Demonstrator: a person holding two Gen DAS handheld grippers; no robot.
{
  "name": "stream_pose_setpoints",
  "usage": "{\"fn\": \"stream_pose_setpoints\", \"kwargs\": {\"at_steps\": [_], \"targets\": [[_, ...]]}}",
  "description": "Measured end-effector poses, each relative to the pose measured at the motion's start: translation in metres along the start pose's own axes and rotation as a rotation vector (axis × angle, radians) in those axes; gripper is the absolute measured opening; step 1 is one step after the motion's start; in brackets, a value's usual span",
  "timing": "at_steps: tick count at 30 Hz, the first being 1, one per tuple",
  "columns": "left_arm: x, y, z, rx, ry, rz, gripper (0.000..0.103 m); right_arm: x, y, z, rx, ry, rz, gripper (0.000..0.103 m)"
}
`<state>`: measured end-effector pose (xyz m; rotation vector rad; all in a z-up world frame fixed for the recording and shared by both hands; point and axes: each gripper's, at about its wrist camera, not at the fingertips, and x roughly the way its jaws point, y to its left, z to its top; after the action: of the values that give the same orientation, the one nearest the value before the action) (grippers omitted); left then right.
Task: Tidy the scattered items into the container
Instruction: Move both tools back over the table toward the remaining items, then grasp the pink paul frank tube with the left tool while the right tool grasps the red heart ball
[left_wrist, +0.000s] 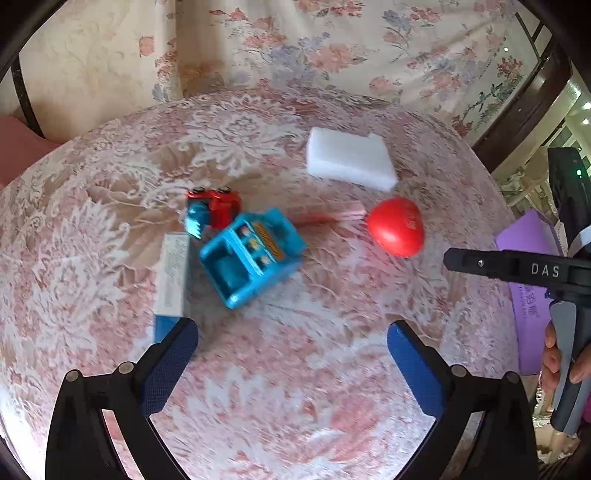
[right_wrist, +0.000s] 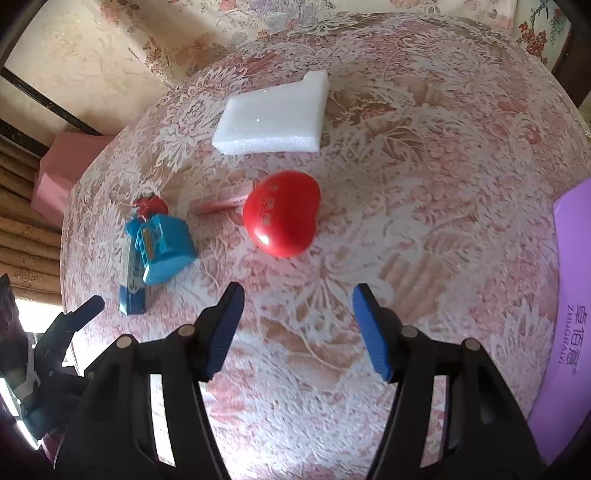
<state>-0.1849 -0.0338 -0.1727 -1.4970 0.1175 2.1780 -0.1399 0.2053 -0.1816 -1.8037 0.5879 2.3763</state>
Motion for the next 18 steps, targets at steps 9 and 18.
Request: {"fn": "stream_pose_setpoints", "kwargs": {"at_steps": [9, 18], "targets": [[0.015, 0.015, -0.001, -0.041, 0.031, -0.019, 0.103, 0.030, 0.007, 0.024, 0.032, 0.020, 0.000, 0.065], [0.022, 0.002, 0.052, 0.086, -0.021, -0.001, 0.103, 0.063, 0.013, 0.039, 0.066, 0.035, 0.009, 0.065]]}}
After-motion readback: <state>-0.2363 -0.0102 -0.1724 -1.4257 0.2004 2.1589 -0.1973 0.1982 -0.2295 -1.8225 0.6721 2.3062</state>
